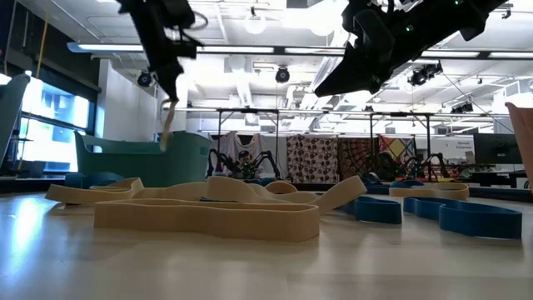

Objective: Sort rubber bands into baskets
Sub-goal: Put the brown rubber band into the green bin

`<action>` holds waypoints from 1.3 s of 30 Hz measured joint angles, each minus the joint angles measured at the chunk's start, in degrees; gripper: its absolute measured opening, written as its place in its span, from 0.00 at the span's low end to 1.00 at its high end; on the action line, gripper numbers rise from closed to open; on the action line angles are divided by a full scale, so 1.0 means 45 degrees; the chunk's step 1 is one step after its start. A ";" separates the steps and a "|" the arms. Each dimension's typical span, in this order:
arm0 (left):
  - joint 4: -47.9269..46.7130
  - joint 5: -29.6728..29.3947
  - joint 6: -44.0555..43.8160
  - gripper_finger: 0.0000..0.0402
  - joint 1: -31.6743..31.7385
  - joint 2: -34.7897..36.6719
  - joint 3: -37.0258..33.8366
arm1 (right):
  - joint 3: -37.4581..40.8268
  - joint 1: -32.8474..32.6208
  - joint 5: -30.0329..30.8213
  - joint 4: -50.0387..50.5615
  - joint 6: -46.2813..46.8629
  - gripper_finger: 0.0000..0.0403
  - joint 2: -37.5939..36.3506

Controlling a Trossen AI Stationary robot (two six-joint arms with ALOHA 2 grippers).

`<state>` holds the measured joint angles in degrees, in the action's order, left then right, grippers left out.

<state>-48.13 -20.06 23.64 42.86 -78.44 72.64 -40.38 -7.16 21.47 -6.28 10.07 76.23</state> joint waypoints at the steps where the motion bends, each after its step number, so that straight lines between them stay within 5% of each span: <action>1: 0.0034 0.0100 0.0000 0.00 0.0083 -0.0198 -0.0087 | 0.0000 0.0000 0.0000 0.0005 0.0000 0.00 0.0000; 20: -0.0317 0.1008 0.0232 0.04 0.0289 -0.2802 -0.0675 | 0.0000 -0.0005 0.0000 -0.0054 0.0001 0.00 0.0688; 33: -0.0352 0.0928 0.0442 0.27 -0.0383 -0.1459 -0.0675 | -0.0005 -0.0002 -0.0036 -0.1548 0.0214 0.00 0.2157; 39: -0.0351 0.2516 0.0201 0.31 -0.1032 -0.0112 -0.0675 | -0.0005 0.0079 -0.1705 -0.3185 -0.1137 0.00 0.2157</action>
<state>-49.71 -8.74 24.54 38.21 -78.94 69.60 -40.40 -6.80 13.80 -20.62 4.95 85.93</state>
